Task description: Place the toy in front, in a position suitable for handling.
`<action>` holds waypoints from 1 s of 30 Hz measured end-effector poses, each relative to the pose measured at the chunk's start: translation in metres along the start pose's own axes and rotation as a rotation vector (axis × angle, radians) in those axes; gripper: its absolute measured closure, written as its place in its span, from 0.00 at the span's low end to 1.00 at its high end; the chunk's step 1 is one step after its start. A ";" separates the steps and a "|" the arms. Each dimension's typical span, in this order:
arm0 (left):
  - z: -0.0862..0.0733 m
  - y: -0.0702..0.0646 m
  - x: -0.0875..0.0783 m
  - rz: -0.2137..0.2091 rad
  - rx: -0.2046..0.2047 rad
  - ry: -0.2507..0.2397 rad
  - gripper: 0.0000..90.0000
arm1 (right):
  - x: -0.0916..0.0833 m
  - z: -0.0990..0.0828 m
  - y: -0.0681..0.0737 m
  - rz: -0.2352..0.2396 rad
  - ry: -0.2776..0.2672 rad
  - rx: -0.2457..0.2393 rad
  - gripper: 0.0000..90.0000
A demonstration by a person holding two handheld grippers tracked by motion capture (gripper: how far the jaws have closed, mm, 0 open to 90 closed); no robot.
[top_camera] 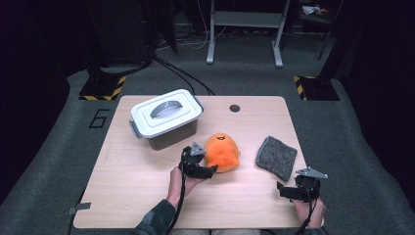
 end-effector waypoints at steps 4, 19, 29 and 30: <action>-0.001 0.001 0.000 -0.001 0.008 0.006 0.36 | -0.008 0.022 0.012 0.044 -0.023 -0.043 0.01; -0.006 0.002 0.002 -0.007 0.036 0.020 0.48 | 0.036 0.115 0.075 0.255 0.017 -0.193 0.04; -0.005 0.001 0.004 -0.008 0.054 0.028 0.52 | 0.069 0.152 0.100 0.362 0.057 -0.249 0.14; -0.005 0.000 0.005 -0.008 0.060 0.030 0.52 | 0.071 0.154 0.101 0.369 0.064 -0.254 0.14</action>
Point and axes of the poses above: each handheld gripper's, and its own axes: x roughly forward along the jaws, z roughly out of its top, y roughly to its left, the point moved 6 cm from there along x, roughly forward along the jaws, and after that the axes turned 9 degrees about z, right-handed, at the moved point
